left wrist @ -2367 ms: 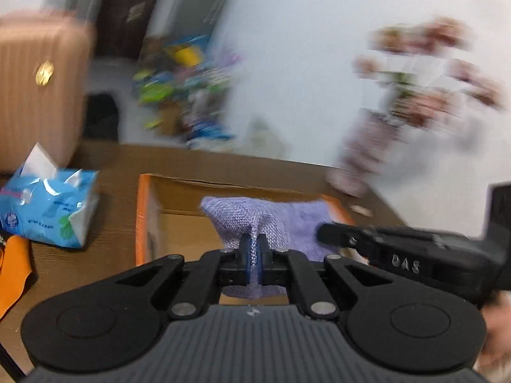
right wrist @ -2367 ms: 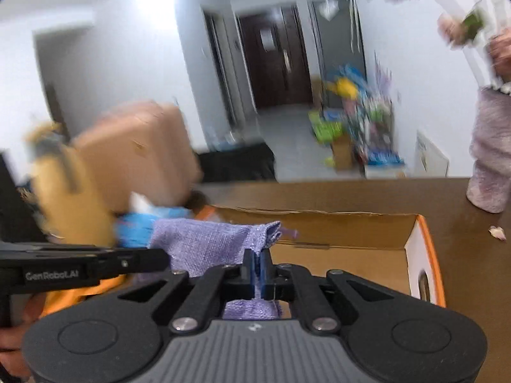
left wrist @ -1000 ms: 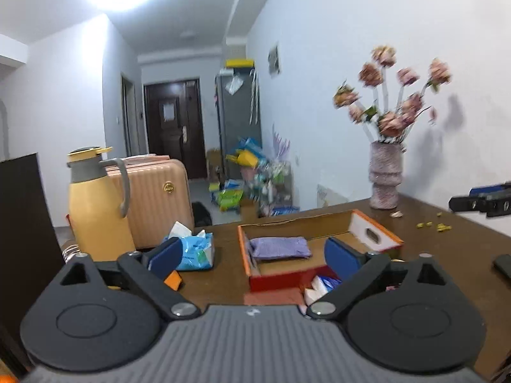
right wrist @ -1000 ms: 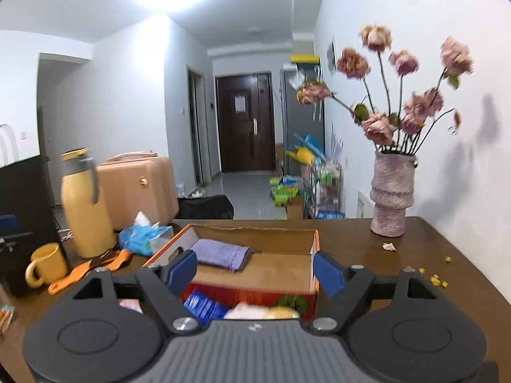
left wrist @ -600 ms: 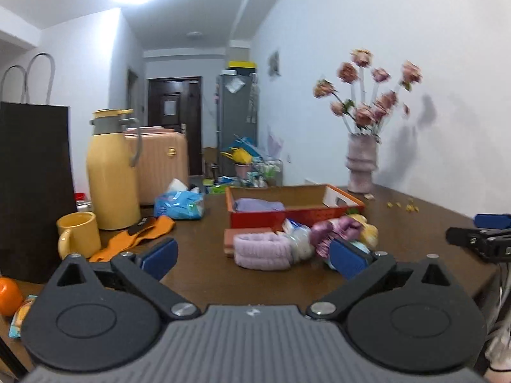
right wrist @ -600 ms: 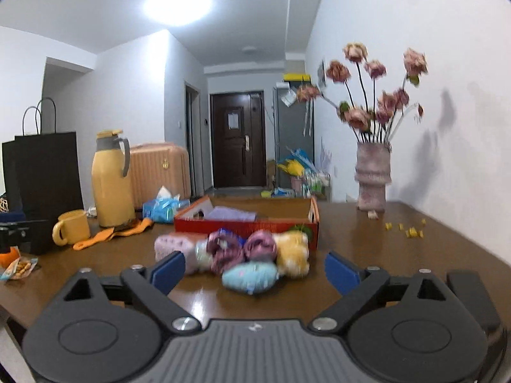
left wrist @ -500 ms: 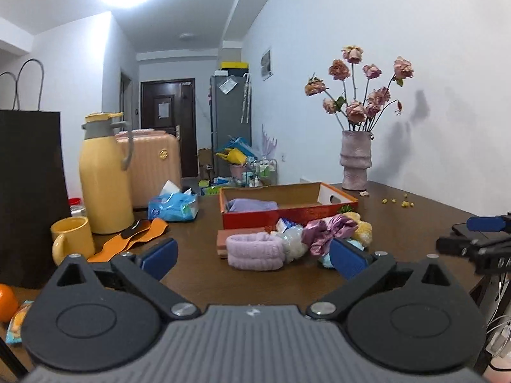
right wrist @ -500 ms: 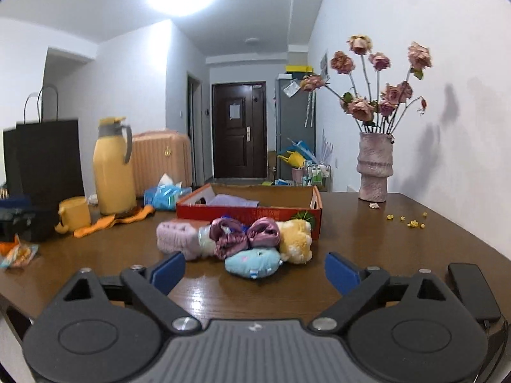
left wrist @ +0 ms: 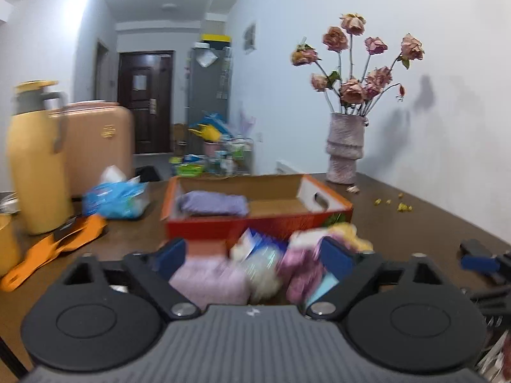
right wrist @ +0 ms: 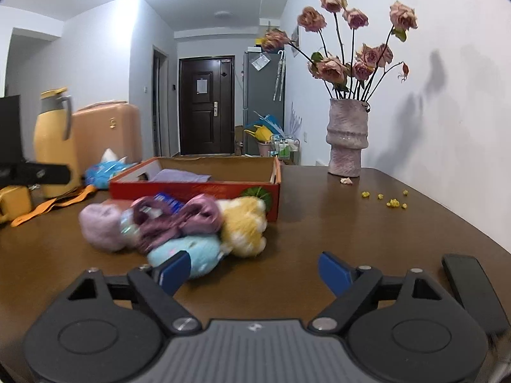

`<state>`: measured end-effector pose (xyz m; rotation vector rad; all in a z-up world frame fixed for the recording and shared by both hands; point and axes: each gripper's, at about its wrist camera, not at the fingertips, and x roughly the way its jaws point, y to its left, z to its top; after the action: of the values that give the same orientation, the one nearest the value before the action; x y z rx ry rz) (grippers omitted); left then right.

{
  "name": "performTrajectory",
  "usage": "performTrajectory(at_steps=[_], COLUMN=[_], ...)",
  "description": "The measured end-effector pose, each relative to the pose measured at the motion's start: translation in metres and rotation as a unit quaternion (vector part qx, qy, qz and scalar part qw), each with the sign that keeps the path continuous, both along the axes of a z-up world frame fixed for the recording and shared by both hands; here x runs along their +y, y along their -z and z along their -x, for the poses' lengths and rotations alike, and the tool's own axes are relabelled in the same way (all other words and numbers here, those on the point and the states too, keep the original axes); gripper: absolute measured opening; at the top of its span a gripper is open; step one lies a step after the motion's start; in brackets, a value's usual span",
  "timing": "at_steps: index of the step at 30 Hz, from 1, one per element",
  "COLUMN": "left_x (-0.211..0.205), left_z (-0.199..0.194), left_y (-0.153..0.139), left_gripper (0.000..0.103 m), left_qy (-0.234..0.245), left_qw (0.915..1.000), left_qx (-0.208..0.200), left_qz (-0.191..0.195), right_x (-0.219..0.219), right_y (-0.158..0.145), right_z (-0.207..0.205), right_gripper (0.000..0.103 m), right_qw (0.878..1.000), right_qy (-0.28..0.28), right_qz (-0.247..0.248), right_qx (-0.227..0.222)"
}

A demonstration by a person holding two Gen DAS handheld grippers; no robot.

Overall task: Organize soft objects
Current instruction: 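Close both grippers on the white-and-yellow plush lamb and lift it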

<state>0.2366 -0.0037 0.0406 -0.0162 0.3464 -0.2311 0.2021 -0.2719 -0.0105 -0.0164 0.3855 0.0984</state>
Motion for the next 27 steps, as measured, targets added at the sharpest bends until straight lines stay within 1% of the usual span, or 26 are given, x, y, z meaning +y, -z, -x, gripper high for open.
performTrajectory(at_steps=[1, 2, 3, 5, 6, 8, 11, 12, 13, 14, 16, 17, 18, 19, 20, 21, 22, 25, 27], left_x=[-0.005, -0.01, -0.017, -0.03, -0.038, -0.051, -0.062, -0.064, -0.067, -0.069, -0.073, -0.074, -0.074, -0.076, -0.077, -0.08, -0.082, -0.087, -0.088], left_z=[-0.018, -0.036, -0.059, -0.092, -0.111, -0.147, -0.178, -0.181, -0.184, -0.186, -0.191, -0.194, -0.197, -0.2, -0.203, -0.204, -0.204, -0.2, -0.194], left_y=[-0.001, -0.001, 0.0, 0.006, 0.011, 0.026, 0.047, 0.051, 0.055, 0.059, 0.062, 0.064, 0.065, 0.068, 0.071, 0.071, 0.073, 0.073, 0.067], left_gripper=[0.082, 0.081, 0.08, 0.078, 0.078, 0.077, 0.071, 0.07, 0.069, 0.069, 0.069, 0.068, 0.066, 0.06, 0.057, 0.056, 0.049, 0.047, 0.047], left_qy=[0.009, 0.019, 0.032, 0.055, 0.059, 0.057, 0.069, 0.075, 0.088, 0.097, 0.109, 0.118, 0.124, 0.131, 0.141, 0.144, 0.15, 0.15, 0.154], left_qw=[0.9999, 0.9997, 0.999, 0.9971, 0.9957, 0.9903, 0.9823, 0.9805, 0.9791, 0.9781, 0.9756, 0.9734, 0.9709, 0.9672, 0.9628, 0.9605, 0.9588, 0.9629, 0.9649], left_qx=[0.008, 0.017, 0.029, 0.052, 0.071, 0.123, 0.17, 0.178, 0.18, 0.181, 0.189, 0.196, 0.205, 0.217, 0.23, 0.236, 0.239, 0.224, 0.213], left_qz=[0.004, 0.006, 0.007, -0.002, -0.011, -0.03, -0.038, -0.037, -0.034, -0.031, -0.024, -0.014, -0.005, 0.007, 0.019, 0.026, 0.032, 0.018, 0.008], right_x=[-0.002, -0.003, -0.003, -0.004, -0.004, -0.004, -0.005, -0.007, -0.011, -0.015, -0.025, -0.03, -0.035, -0.038, -0.04, -0.042, -0.043, -0.042, -0.043], right_y=[0.0, 0.001, 0.002, 0.006, 0.01, 0.016, 0.029, 0.033, 0.035, 0.038, 0.04, 0.041, 0.042, 0.043, 0.044, 0.045, 0.046, 0.045, 0.043], right_z=[-0.014, -0.029, -0.044, -0.077, -0.093, -0.119, -0.148, -0.153, -0.156, -0.157, -0.159, -0.16, -0.161, -0.163, -0.164, -0.163, -0.164, -0.164, -0.162], right_gripper=[0.086, 0.086, 0.084, 0.079, 0.075, 0.071, 0.07, 0.06, 0.041, 0.037, 0.037, 0.037, 0.037, 0.036, 0.036, 0.036, 0.036, 0.035, 0.035], right_qw=[1.0, 1.0, 1.0, 1.0, 0.999, 0.998, 0.995, 0.993, 0.992, 0.99, 0.986, 0.984, 0.983, 0.982, 0.981, 0.98, 0.979, 0.98, 0.981], right_qy=[0.0, 0.0, -0.001, -0.007, -0.01, -0.019, -0.035, -0.041, -0.049, -0.055, -0.057, -0.056, -0.053, -0.052, -0.05, -0.048, -0.048, -0.05, -0.049], right_qz=[0.0, 0.0, 0.0, -0.006, -0.01, -0.022, -0.044, -0.053, -0.069, -0.087, -0.118, -0.127, -0.138, -0.147, -0.155, -0.161, -0.168, -0.161, -0.16], right_qx=[0.003, 0.006, 0.011, 0.029, 0.042, 0.061, 0.088, 0.092, 0.095, 0.099, 0.106, 0.108, 0.109, 0.11, 0.109, 0.108, 0.109, 0.105, 0.101])
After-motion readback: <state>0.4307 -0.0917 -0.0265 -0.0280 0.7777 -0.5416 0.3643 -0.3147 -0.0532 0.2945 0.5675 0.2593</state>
